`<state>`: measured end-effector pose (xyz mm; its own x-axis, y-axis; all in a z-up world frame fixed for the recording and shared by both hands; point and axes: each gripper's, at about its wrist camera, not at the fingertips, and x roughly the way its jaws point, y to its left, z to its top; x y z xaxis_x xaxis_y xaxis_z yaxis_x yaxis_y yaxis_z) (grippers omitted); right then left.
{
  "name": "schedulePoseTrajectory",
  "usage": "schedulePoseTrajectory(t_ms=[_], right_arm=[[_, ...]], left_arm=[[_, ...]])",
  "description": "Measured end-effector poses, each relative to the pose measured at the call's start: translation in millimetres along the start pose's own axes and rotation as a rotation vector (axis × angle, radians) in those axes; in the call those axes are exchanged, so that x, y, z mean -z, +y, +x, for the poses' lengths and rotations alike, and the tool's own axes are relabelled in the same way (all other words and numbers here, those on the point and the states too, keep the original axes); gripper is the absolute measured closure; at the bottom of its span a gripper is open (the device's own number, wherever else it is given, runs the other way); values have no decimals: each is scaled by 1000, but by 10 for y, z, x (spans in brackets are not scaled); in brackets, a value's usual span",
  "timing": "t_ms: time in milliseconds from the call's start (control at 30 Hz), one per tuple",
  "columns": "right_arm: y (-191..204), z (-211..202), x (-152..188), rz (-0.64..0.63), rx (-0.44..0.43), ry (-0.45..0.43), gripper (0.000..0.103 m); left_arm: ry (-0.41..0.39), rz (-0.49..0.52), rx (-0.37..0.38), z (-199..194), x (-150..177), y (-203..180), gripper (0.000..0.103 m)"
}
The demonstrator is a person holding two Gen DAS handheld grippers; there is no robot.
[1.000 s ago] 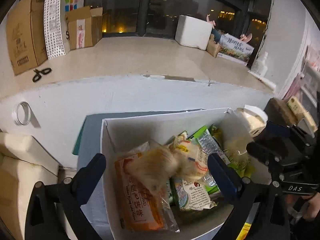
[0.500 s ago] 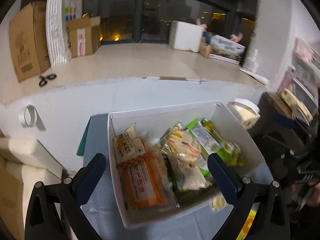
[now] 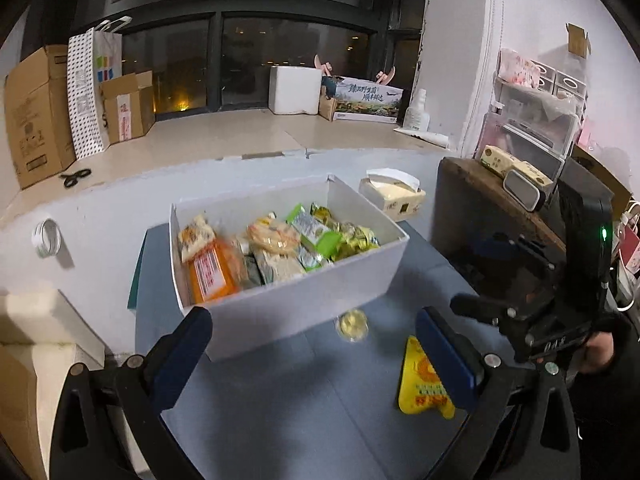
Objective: Organize snacks
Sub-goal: 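Grasp the second jelly cup with the right tool while the left grasps the yellow bag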
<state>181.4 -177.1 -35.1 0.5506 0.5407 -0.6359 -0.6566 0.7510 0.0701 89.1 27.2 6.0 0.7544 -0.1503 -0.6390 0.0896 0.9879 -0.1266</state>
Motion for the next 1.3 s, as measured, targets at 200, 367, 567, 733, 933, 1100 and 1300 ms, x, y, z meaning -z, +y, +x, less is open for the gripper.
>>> schedulePoseTrajectory(t_ms=[200,367,567,733,933,1100,1300], right_arm=[[34,6,561,46,-16,48,0],[43,290,784,45,-49,119,0],[88,827,630,-3,-55,173,0],[17,1252,482,24,-62,224,0],[78,1559,482,-14,-39,286,26],[101,1608,515,-38,14,306,62],[21,1347,476,-3,-16,269,62]], left_arm=[[15,-30,-10,53,299,-104,0],[3,-63,-18,-9,435,-71,0],[-7,-88,-34,-67,495,16,0],[0,-91,-59,-64,523,40,0],[16,-97,-62,-39,577,58,0],[22,-92,-63,-31,599,42,0],[35,-78,-51,12,593,13,0]])
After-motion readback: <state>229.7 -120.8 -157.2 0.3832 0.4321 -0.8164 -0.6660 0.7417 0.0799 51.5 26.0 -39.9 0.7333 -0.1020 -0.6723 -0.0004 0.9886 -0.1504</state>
